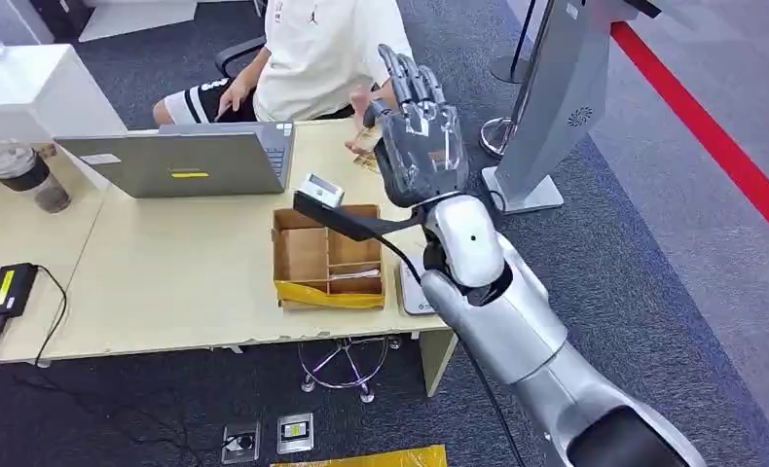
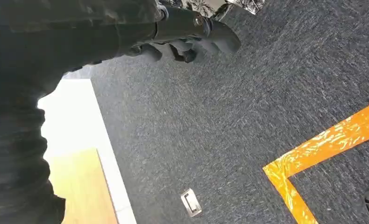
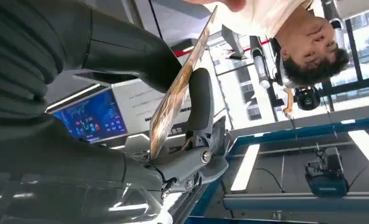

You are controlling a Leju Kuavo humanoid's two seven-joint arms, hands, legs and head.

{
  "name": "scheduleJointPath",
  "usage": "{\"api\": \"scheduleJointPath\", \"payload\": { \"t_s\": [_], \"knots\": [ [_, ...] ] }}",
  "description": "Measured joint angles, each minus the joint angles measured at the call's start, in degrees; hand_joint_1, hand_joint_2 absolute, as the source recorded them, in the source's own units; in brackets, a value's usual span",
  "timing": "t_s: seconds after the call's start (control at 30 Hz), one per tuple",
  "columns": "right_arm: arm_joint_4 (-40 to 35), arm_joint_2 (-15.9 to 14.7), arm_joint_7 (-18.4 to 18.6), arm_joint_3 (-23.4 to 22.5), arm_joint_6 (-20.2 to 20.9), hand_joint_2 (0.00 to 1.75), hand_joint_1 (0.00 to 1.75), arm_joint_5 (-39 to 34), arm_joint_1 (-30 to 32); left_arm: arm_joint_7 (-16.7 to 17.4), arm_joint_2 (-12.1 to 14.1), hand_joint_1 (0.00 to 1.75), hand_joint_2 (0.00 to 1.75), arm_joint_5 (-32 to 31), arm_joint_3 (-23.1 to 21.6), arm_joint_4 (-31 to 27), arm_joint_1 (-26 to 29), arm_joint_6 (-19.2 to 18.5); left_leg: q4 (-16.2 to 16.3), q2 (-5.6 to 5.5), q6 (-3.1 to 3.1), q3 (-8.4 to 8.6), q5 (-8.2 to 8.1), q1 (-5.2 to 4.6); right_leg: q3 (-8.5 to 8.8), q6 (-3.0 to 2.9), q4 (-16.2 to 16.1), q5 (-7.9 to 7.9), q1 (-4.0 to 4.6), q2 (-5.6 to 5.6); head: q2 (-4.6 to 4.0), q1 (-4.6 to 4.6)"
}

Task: Pass the card to the sensor for recognition and then transmit it.

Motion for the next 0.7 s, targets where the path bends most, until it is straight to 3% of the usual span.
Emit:
{"api": "scheduleJointPath", "payload": {
  "t_s": [0.3,0.7],
  "knots": [
    [14.6,5.2,0.9,2.5,-1.4,1.75,1.75,2.9,-4.1,0.0,-0.4,0.0,1.75,0.1,0.0,0.0,0.0,0.5,0.0,0.0,-0.01,-0.05,-0.01,-0.01,-0.08,0.0,0.0,0.0,-0.01,0.02,0.0,0.02],
    [22.6,7.6,0.9,2.7,-2.8,1.75,1.75,5.6,-5.7,0.4,-0.9,0.0,1.75,0.3,0.0,0.0,0.1,1.2,0.0,0.01,-0.01,-0.04,-0.01,0.0,-0.1,-0.01,0.0,0.0,-0.01,0.03,0.0,0.02]
  ]
}}
